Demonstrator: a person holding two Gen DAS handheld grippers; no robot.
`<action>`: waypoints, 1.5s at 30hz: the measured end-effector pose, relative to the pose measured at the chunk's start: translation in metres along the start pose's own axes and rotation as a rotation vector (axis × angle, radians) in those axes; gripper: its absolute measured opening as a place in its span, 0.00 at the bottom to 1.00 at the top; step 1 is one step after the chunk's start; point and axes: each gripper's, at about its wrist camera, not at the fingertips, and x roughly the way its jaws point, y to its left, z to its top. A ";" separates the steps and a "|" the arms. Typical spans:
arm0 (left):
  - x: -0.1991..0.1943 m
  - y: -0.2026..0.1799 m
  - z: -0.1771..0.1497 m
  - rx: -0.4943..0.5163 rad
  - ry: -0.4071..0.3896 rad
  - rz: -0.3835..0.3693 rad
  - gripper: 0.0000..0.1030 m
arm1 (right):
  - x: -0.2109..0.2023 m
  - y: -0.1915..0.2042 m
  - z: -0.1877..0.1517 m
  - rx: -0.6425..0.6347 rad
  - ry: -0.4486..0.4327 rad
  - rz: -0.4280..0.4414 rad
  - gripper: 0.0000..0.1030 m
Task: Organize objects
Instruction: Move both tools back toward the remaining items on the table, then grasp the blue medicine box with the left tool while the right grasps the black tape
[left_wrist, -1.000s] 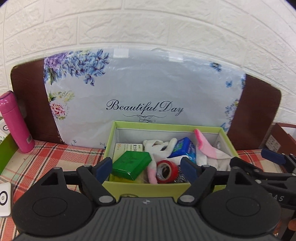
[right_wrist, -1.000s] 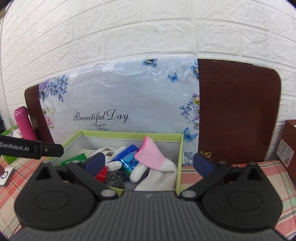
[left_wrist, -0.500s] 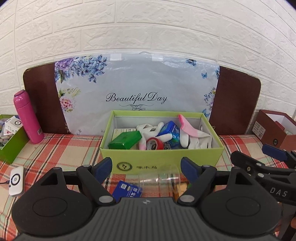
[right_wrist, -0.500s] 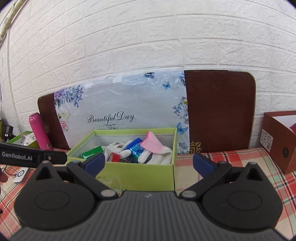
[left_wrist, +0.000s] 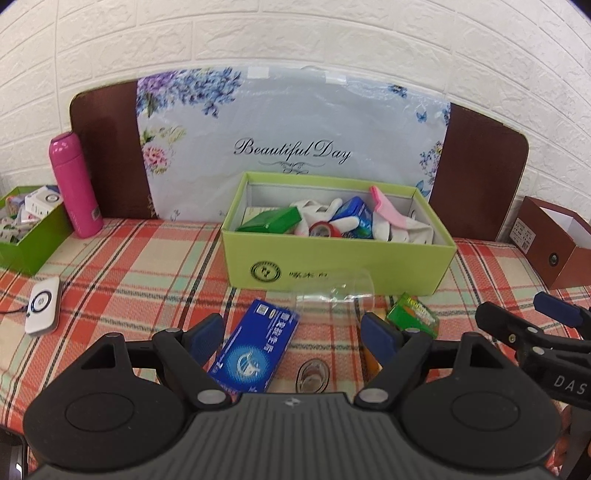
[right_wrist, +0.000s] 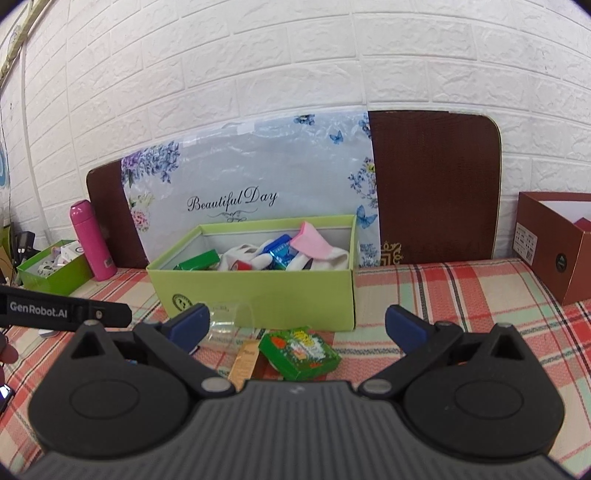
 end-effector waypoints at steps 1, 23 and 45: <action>0.001 0.003 -0.003 -0.011 0.009 0.004 0.82 | 0.000 0.001 -0.002 0.000 0.006 -0.001 1.00; 0.045 0.057 -0.052 -0.013 0.043 -0.022 0.82 | 0.032 0.070 -0.077 -0.126 0.228 0.107 1.00; 0.081 0.075 -0.061 0.019 0.119 -0.072 0.64 | 0.044 0.091 -0.086 -0.137 0.258 0.131 0.90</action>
